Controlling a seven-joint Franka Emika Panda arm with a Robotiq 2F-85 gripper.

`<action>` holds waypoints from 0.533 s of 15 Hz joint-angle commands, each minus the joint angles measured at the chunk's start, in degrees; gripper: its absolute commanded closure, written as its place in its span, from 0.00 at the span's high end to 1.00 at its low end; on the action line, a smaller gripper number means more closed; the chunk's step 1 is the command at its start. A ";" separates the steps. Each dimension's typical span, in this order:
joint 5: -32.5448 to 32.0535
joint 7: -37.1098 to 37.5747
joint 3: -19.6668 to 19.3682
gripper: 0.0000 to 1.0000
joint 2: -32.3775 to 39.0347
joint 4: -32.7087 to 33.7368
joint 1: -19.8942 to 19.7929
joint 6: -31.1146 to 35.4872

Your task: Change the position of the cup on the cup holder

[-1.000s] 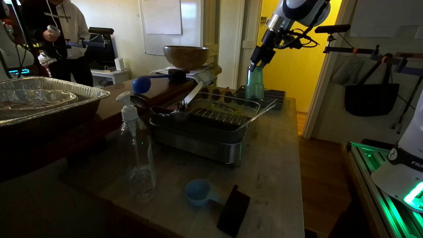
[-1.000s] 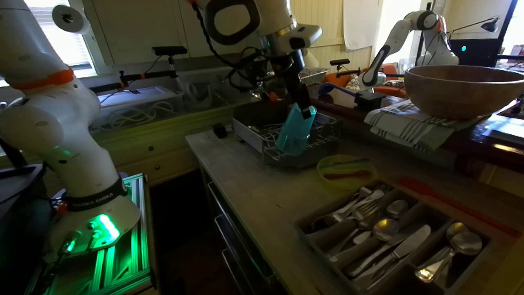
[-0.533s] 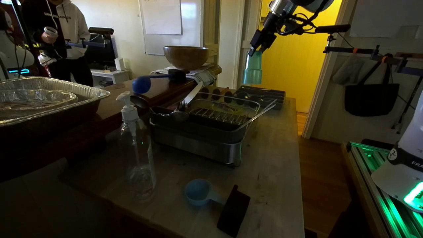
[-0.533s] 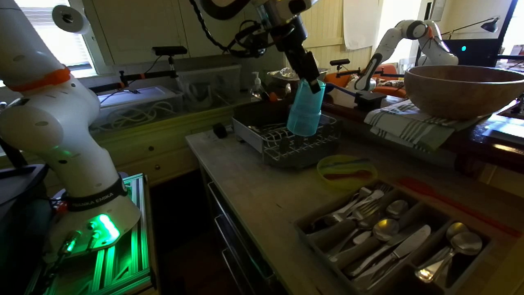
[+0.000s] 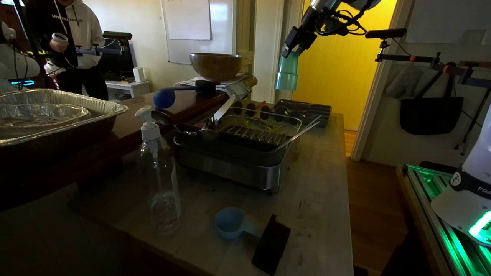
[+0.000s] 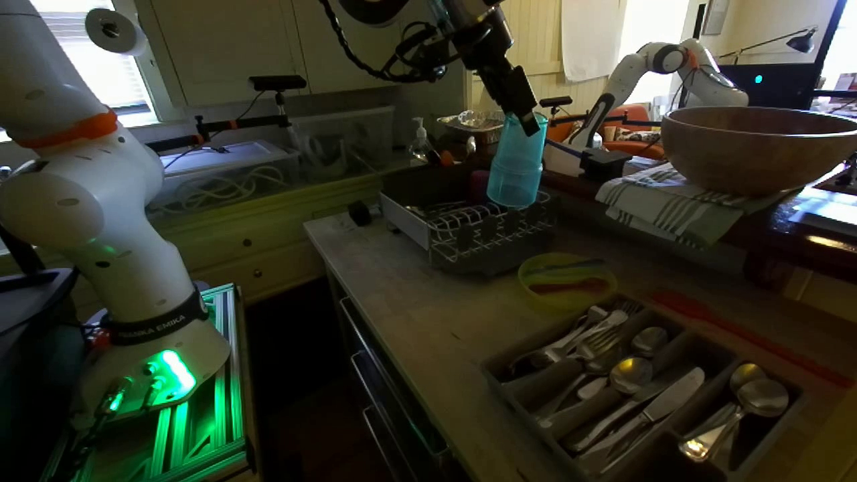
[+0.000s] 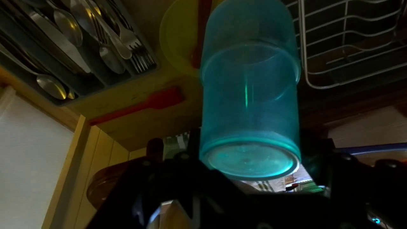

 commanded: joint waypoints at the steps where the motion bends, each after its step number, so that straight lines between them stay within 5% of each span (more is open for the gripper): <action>1: -1.74 3.21 0.81 0.51 4.26 2.34 0.02 3.32; 8: -1.88 5.39 2.12 0.51 8.84 3.54 0.84 5.97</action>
